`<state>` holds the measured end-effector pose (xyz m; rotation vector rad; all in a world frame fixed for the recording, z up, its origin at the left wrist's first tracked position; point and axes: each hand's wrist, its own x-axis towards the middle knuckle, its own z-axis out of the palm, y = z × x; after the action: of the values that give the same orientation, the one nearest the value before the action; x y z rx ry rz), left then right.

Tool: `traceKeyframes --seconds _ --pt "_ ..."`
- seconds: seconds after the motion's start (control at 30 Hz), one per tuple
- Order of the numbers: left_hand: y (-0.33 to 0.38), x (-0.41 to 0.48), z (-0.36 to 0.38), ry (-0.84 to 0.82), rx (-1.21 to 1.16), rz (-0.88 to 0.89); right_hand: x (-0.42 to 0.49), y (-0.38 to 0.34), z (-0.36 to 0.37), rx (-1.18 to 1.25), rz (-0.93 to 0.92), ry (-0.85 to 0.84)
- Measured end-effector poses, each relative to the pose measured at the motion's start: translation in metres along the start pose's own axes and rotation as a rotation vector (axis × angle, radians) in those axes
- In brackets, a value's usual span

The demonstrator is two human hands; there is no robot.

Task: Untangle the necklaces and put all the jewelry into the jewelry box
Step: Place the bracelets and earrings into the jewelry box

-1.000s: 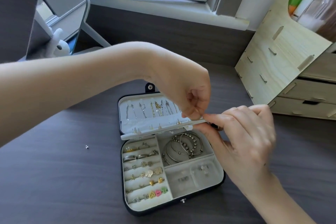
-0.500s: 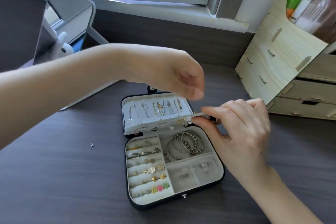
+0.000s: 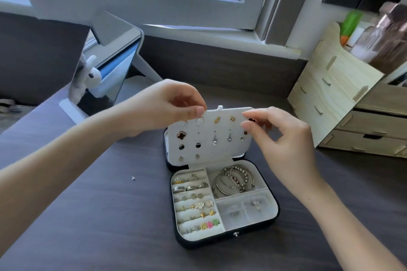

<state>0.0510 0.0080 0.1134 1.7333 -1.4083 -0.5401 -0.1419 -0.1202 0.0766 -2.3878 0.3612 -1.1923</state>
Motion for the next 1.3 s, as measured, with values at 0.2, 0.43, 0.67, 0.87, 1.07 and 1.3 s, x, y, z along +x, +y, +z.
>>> traceKeyframes --seconds 0.2,0.43,0.67,0.87,1.07,1.3 --pt "-0.01 -0.006 0.005 0.103 -0.173 -0.033 -0.012 -0.029 0.013 0.608 0.421 -0.111" --pt "-0.013 -0.023 0.01 0.093 -0.288 0.01 -0.004 -0.042 0.034 0.996 0.679 -0.163" --pt "-0.028 -0.028 0.012 0.229 -0.476 -0.111 -0.011 -0.03 0.058 0.248 0.279 -0.073" --pt "-0.033 -0.032 0.011 0.216 -0.559 -0.092 -0.01 -0.02 0.067 -0.089 0.095 0.001" --pt "-0.032 -0.033 0.008 0.172 -0.572 -0.075 -0.007 -0.022 0.066 -0.186 0.043 0.048" --pt "-0.026 -0.04 -0.002 0.011 -0.559 -0.067 0.003 -0.024 0.049 -0.58 -0.223 0.041"
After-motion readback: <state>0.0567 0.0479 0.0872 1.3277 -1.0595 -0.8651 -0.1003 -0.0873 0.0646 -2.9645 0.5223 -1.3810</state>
